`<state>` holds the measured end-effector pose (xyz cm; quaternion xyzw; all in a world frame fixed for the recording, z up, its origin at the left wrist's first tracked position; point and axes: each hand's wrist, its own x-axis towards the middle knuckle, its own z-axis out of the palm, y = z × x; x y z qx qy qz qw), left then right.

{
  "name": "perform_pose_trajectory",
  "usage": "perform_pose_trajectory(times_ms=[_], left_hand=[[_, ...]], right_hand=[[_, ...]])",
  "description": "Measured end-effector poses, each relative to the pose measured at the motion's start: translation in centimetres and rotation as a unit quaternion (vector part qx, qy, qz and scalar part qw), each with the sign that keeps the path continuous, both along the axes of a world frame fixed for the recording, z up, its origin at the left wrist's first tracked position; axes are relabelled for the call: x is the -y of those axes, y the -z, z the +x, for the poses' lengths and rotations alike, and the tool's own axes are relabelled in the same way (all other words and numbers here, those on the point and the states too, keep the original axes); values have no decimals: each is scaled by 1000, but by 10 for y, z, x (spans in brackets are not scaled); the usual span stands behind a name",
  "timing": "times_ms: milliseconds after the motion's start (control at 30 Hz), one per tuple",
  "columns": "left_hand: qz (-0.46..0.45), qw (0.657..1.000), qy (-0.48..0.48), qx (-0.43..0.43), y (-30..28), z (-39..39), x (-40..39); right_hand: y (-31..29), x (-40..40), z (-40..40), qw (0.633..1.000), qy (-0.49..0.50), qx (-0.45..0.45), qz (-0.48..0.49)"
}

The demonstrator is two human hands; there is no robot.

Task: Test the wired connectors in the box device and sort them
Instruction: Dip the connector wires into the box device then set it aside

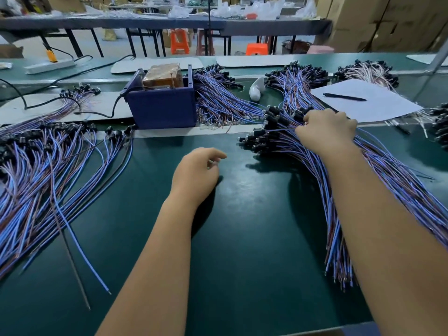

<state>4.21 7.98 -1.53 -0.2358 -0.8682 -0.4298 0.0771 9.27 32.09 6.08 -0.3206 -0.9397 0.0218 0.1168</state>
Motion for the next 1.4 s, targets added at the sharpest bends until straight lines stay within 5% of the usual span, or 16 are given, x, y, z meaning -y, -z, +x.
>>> perform_pose_trajectory(times_ms=[200, 367, 467, 567, 1400], left_hand=[[76, 960, -262, -55, -15, -15, 37], [-57, 927, -368, 35, -9, -25, 73], [-114, 918, -368, 100, -6, -28, 78], [-139, 918, -357, 101, -7, -29, 75], [-208, 883, -412, 79, -7, -65, 88]], right_hand=[[18, 66, -17, 978, -44, -196, 47], [41, 152, -38, 943, -244, -221, -45], [69, 190, -48, 931, -313, -136, -133], [84, 194, -55, 939, -314, -73, -123], [75, 182, -47, 887, -306, -147, -312]])
